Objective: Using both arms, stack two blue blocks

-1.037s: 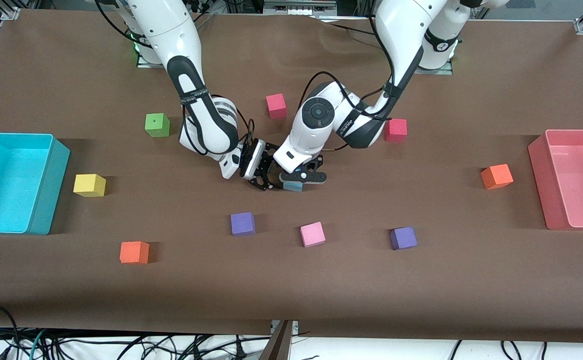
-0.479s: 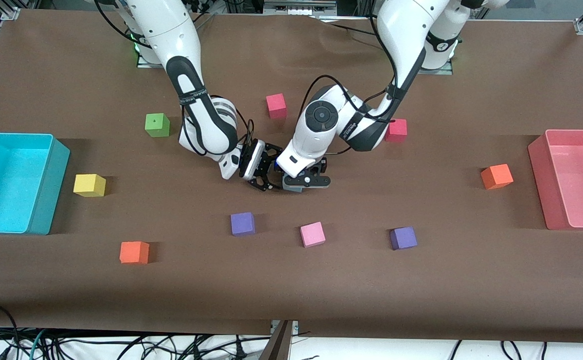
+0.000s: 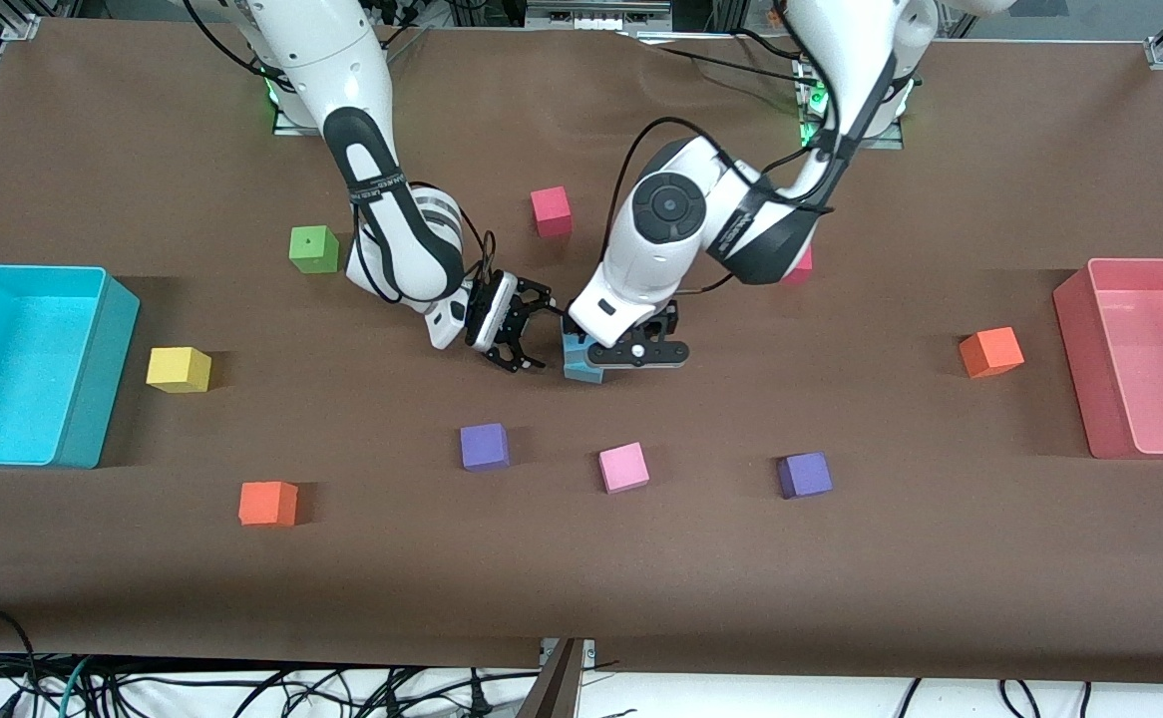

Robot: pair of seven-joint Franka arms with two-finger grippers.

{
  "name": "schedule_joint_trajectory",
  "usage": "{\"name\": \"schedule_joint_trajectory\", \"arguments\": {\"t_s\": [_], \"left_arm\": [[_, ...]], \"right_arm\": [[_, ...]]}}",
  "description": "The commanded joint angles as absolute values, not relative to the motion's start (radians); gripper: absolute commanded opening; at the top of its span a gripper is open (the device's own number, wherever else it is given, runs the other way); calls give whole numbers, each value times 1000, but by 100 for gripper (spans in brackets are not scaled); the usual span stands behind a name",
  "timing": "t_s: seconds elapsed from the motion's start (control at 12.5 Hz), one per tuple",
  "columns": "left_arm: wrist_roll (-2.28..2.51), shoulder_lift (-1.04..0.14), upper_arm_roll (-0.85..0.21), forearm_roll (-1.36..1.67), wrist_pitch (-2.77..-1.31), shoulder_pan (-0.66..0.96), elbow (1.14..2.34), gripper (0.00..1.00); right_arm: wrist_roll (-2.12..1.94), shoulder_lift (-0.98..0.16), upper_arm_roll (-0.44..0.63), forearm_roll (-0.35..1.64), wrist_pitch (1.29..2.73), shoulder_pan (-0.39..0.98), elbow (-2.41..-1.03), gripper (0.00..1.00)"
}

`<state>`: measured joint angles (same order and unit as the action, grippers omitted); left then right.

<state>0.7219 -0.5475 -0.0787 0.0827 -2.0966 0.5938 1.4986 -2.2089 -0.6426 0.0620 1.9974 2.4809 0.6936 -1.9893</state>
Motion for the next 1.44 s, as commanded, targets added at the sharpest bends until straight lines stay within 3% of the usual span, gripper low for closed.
{"name": "schedule_joint_trajectory", "arguments": {"t_s": [0.0,0.16,0.48,1.04,1.36], "left_arm": [[723,-451,-94,69,-1966,525,1523,100],[721,-390,-98,69,-1886,468,1531,100],[599,-220,-100,69,-1791,327,1620,100],[264,11,-66,22,-1534,180,1680,100],[106,49,12,18,-1476,149,1678,100]], "right_arm": [[-2179,-525,58,1980,2471,677,-2101,99],[-2026,-448,60,1878,2471,669,-2172,100],[-1604,-302,60,1466,2436,577,-2243,100],[-869,-117,179,608,2059,399,-2217,100],[-518,-51,238,213,1872,339,-2082,100]]}}
